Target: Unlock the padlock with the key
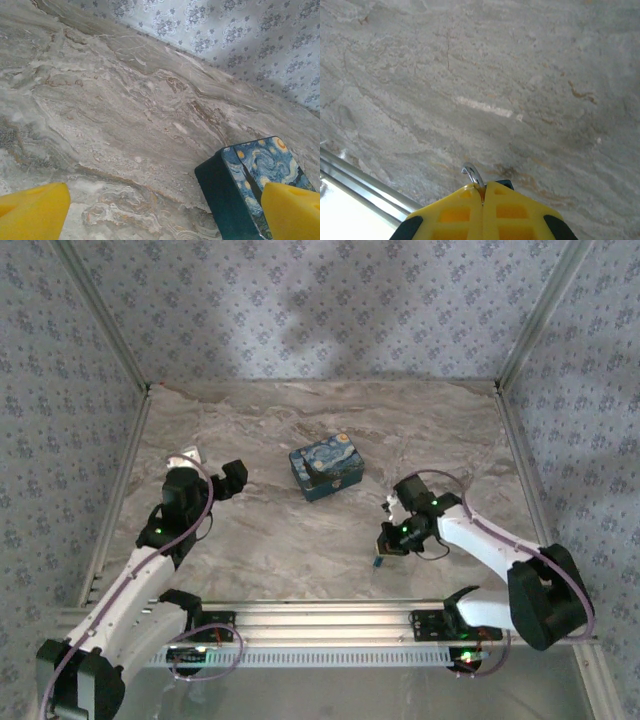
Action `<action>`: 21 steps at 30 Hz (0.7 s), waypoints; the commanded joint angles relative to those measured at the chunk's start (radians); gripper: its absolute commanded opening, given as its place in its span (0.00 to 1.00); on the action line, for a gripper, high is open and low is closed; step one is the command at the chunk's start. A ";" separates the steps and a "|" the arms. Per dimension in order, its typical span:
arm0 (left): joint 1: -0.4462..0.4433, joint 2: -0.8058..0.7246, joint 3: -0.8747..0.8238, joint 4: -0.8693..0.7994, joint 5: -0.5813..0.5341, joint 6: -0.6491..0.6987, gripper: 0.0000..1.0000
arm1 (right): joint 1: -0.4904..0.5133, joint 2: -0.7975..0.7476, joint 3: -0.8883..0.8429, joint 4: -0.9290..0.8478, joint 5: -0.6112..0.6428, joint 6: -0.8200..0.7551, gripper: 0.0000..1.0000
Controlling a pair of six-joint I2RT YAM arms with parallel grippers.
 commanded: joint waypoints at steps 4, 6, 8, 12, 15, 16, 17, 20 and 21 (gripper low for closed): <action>0.006 -0.014 -0.010 0.001 -0.006 0.012 0.98 | 0.008 0.067 0.001 0.093 -0.035 0.013 0.00; 0.006 -0.014 -0.011 0.001 -0.004 0.012 0.98 | 0.009 0.089 0.001 0.112 -0.043 0.017 0.00; 0.007 -0.014 -0.012 0.001 -0.003 0.012 0.98 | 0.011 0.103 -0.003 0.127 -0.048 0.021 0.00; 0.006 -0.014 -0.012 0.001 -0.003 0.012 0.98 | 0.014 0.118 -0.004 0.137 -0.053 0.023 0.00; 0.007 -0.014 -0.011 0.001 -0.002 0.012 0.98 | 0.013 0.116 -0.004 0.135 -0.052 0.023 0.00; 0.007 -0.014 -0.012 0.002 -0.002 0.012 0.98 | 0.014 0.116 -0.006 0.136 -0.052 0.023 0.00; 0.008 -0.014 -0.011 0.002 -0.002 0.012 0.98 | 0.013 0.115 -0.006 0.134 -0.053 0.024 0.00; 0.007 -0.014 -0.010 0.002 0.000 0.012 0.98 | 0.014 0.113 -0.006 0.134 -0.053 0.024 0.03; 0.007 -0.014 -0.010 0.001 0.000 0.010 0.98 | 0.014 0.111 -0.005 0.132 -0.050 0.024 0.06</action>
